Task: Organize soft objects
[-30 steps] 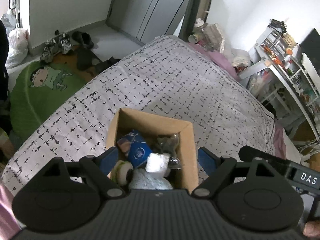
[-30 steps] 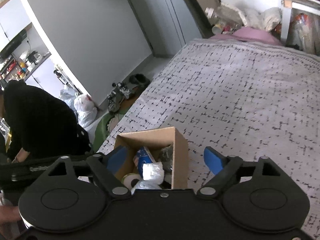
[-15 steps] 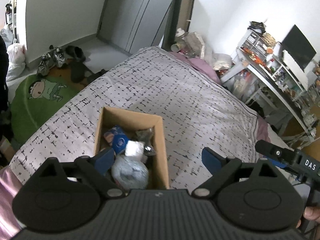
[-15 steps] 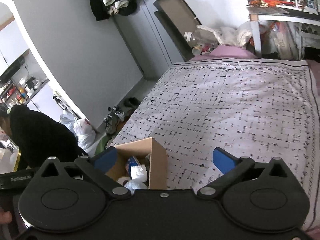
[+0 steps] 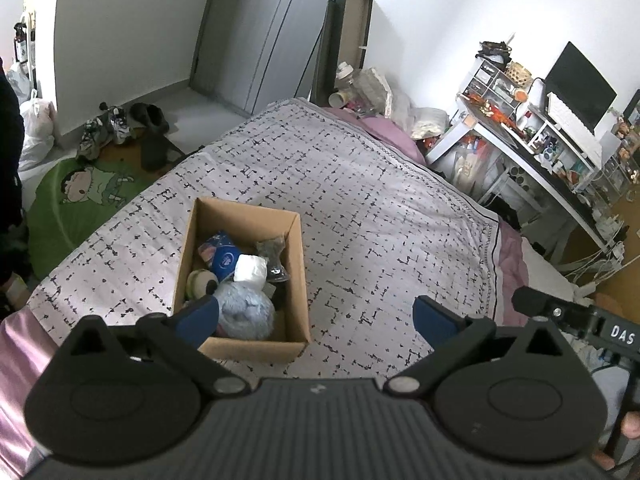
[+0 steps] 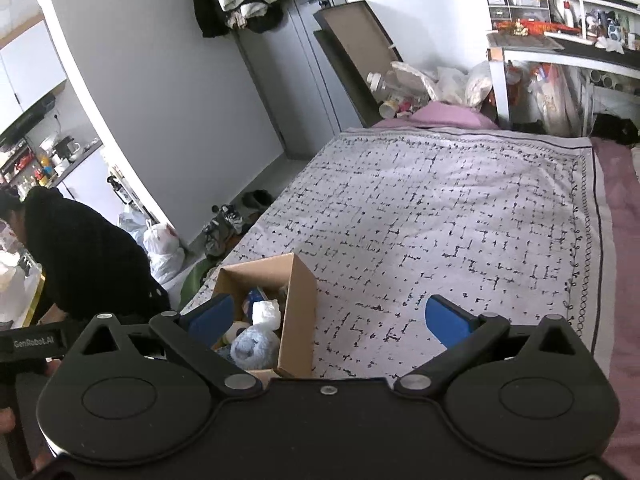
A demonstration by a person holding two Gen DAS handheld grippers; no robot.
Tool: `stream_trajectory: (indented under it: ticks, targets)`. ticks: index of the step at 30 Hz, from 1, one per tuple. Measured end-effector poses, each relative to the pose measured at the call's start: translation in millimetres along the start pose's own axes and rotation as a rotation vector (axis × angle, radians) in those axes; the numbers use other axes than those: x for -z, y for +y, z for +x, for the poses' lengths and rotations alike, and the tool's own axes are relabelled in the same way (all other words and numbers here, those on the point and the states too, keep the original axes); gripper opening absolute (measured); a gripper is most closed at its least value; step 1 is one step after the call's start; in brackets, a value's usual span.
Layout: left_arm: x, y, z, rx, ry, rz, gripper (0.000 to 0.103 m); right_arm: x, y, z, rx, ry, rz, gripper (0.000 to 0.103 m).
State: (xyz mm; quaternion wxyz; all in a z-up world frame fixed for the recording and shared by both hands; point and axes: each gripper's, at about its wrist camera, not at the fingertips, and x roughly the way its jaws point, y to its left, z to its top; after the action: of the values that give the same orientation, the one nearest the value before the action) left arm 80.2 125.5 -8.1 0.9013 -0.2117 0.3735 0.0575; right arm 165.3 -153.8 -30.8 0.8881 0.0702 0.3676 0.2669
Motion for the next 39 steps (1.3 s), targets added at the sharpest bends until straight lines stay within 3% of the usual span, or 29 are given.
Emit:
stream_trajectory:
  ticks: [18, 33, 39]
  targets:
    - [38, -18, -36, 0.001, -0.017, 0.021, 0.102, 35, -24, -38, 0.056, -0.011, 0.077, 0.103]
    - [57, -31, -45, -0.021, -0.009, 0.047, 0.102, 60, -28, -52, 0.077, 0.007, 0.059, 0.103]
    - [67, -40, -41, -0.028, 0.012, 0.11, 0.102, 69, -29, -50, 0.095, 0.016, 0.042, 0.103]
